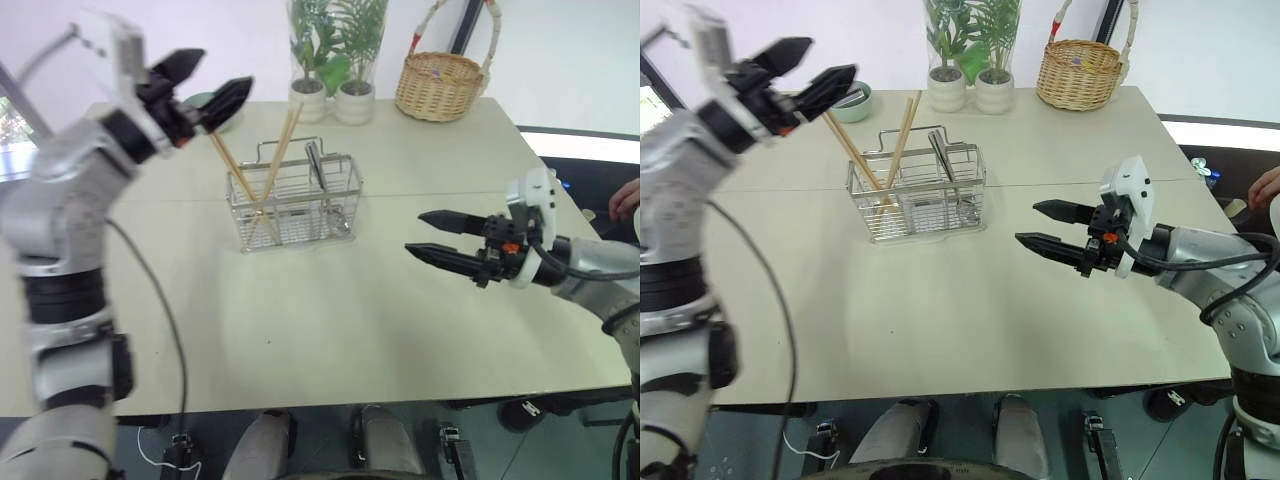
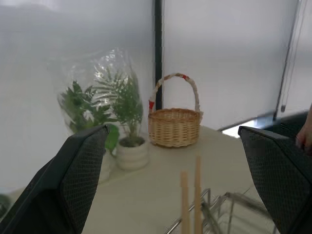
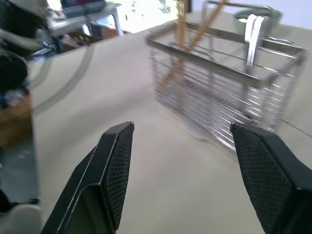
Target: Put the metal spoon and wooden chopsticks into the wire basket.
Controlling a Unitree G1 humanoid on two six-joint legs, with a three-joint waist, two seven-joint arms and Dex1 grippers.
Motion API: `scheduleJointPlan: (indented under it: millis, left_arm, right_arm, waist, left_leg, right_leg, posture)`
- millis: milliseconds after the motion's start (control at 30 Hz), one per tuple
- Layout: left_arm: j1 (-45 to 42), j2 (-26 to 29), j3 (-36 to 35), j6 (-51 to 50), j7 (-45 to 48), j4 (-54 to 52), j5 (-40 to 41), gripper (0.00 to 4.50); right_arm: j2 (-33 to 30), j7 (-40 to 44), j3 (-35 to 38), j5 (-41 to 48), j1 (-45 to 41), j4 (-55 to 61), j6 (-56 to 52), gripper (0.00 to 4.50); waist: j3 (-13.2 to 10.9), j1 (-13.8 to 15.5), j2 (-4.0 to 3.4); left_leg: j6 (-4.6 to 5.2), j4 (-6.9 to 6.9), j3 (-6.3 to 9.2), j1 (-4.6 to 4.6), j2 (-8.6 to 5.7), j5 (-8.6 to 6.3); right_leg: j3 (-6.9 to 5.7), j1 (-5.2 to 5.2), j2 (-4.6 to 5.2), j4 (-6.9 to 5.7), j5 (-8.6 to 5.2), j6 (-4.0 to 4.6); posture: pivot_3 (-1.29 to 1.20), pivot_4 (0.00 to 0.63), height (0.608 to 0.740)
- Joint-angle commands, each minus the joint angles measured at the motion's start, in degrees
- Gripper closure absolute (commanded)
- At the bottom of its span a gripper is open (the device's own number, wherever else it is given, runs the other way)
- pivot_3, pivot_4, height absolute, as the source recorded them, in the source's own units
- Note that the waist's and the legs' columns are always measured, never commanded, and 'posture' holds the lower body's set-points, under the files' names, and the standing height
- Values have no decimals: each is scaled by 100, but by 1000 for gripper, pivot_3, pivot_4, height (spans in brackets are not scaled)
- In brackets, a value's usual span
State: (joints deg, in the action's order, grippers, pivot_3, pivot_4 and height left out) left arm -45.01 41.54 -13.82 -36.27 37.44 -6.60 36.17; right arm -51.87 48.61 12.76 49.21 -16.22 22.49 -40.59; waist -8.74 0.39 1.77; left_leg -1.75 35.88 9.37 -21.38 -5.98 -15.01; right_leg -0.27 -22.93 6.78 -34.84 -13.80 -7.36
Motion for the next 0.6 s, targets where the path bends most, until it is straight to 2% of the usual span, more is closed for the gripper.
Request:
scheduleJointPlan:
  millis: [33,167,233,400,600]
  left_arm:
    - [574,1077,-260,40,1333,-239,65,15]
    - [1486,2140,-583,159,2269,-192,-76,15]
    - [1926,2495,-874,222,2568,-237,-135,15]
    - [2480,2766,-1436,66,2715,-522,-35,15]
    - [2643,2734,-1550,11,2656,-805,26,15]
  right_arm:
    - [-137,414,-107,-484,-303,-410,433,1230]
    - [-105,737,-279,-841,-583,-829,718,1230]
    - [-115,896,-323,-969,-696,-961,846,1230]
    - [-77,1119,-419,-1166,-1026,-1319,942,1230]
    - [56,1145,-554,-1261,-1158,-1263,886,1230]
  waist:
    - [0,-19,-15]
    - [-6,29,-24]
    - [-8,35,-27]
    - [-18,33,-43]
    - [-17,30,-42]
  left_leg:
    - [2,-2,-4,2,0,-1]
    - [2,-7,-6,-2,3,-1]
    - [2,-9,-6,-4,5,-2]
    - [2,-20,-3,-3,9,-2]
    - [2,-42,-6,-7,13,-2]
  right_leg:
    - [3,-2,1,0,-1,1]
    - [5,-7,3,4,-6,11]
    - [5,-7,3,13,-12,22]
    - [2,-10,2,60,-11,26]
    - [2,-7,2,60,-5,15]
  posture:
    - [0,150,700]
    - [0,150,700]
    - [0,150,700]
    - [0,150,700]
    - [0,150,700]
